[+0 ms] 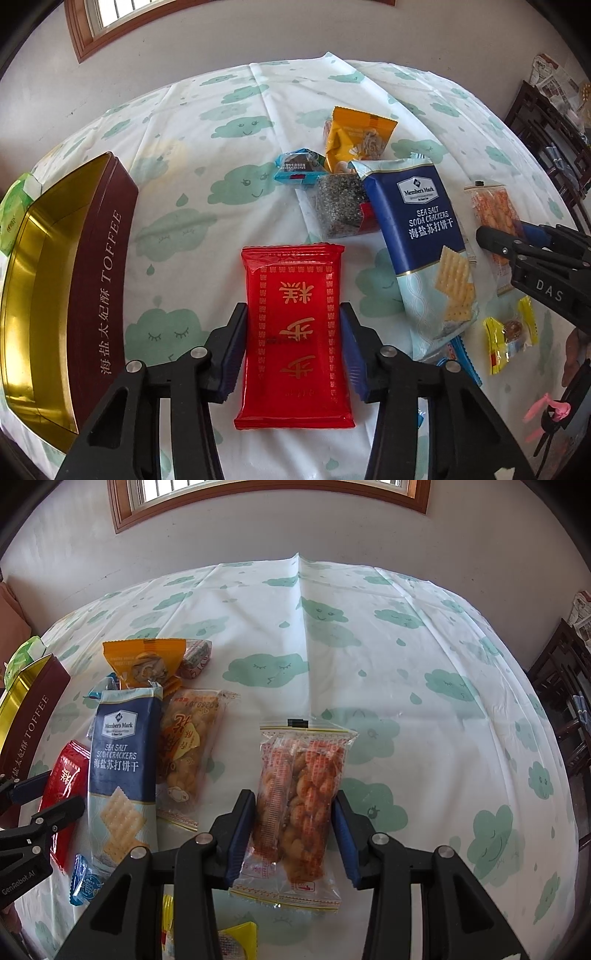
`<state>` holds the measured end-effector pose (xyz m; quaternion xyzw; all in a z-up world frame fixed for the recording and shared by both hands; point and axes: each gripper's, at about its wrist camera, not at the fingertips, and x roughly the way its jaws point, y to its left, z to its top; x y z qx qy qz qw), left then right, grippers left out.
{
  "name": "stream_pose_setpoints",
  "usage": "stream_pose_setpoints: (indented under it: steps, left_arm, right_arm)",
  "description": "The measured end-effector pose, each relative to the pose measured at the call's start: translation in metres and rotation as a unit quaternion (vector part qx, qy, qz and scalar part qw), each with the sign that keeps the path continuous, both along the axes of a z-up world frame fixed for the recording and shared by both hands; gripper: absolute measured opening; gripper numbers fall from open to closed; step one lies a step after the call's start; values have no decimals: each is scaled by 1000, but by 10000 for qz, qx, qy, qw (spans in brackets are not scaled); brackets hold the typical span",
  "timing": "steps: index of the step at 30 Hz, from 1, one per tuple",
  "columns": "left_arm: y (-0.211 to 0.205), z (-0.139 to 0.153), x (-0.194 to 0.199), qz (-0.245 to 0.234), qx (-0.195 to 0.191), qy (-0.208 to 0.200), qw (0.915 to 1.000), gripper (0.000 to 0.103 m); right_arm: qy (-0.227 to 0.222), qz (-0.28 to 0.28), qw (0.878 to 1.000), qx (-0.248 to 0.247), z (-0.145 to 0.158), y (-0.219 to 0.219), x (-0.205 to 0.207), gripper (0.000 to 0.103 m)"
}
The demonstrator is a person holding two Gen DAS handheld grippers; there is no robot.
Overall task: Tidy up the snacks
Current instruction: 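Carry the red packet into the gold tin and open the left tool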
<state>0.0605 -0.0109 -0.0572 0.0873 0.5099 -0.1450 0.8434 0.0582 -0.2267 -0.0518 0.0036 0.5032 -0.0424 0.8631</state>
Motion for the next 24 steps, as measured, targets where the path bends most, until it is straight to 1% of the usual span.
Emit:
stream_pose_setpoints:
  steps: [8, 11, 16, 19, 24]
  left_arm:
    - [4, 2, -1, 20, -23, -35, 10000, 40]
    - [7, 8, -2, 55, -63, -81, 9999, 40]
    - [14, 29, -3, 78, -217, -224, 9995, 40]
    - [23, 48, -3, 90, -320, -395, 9987, 40]
    - [51, 79, 4, 240, -192, -754, 9967, 40]
  right_arm:
    - [18, -25, 10000, -8, -1, 1, 1, 43]
    - [24, -39, 10000, -12, -1, 1, 1, 43]
    - [37, -58, 10000, -20, -1, 2, 1, 43]
    - [41, -59, 10000, -18, -1, 2, 1, 43]
    - [85, -62, 9999, -15, -1, 1, 2, 43]
